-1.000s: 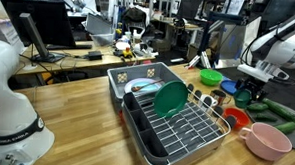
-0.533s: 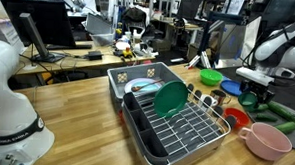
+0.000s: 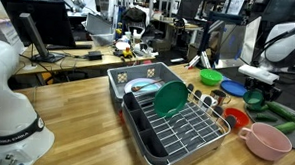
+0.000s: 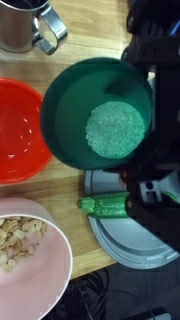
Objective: Pour the contents in the dark green cup into the orange bowl
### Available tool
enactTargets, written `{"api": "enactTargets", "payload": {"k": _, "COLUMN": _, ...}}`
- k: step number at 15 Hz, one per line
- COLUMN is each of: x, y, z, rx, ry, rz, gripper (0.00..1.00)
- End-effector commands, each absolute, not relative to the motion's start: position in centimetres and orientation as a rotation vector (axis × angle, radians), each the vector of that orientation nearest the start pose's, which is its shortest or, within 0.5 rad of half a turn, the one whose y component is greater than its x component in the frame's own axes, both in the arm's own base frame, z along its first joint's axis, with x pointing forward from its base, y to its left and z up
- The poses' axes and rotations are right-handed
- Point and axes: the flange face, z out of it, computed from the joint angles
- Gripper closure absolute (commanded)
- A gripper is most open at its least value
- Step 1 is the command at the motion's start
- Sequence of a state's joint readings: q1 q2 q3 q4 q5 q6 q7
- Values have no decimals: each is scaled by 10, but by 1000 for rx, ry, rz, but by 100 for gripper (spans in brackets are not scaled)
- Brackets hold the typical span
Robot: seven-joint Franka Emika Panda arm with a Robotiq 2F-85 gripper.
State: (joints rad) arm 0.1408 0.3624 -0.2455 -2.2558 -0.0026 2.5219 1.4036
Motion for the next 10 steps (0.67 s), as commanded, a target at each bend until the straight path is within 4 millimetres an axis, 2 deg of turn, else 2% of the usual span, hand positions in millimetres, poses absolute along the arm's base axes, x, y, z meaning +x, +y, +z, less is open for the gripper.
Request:
{"api": "enactTargets", "payload": {"k": 1, "x": 529, "y": -56, "z": 199, "rx": -2396, "ry": 2219, "rz": 24, "gripper": 30}}
{"api": "enactTargets", "payload": {"k": 7, "x": 529, "y": -58, "z": 198, "rx": -2392, "ry": 2223, "rz": 26, "gripper": 30}}
{"api": "enactTargets", "payload": {"k": 8, "x": 529, "y": -58, "z": 198, "rx": -2409, "ry": 2231, "rz": 2, "gripper": 55}}
{"api": "enactTargets", "payload": {"k": 10, "x": 528, "y": -53, "z": 200, "rx": -2439, "ry": 2233, "rz": -30, "gripper": 55}}
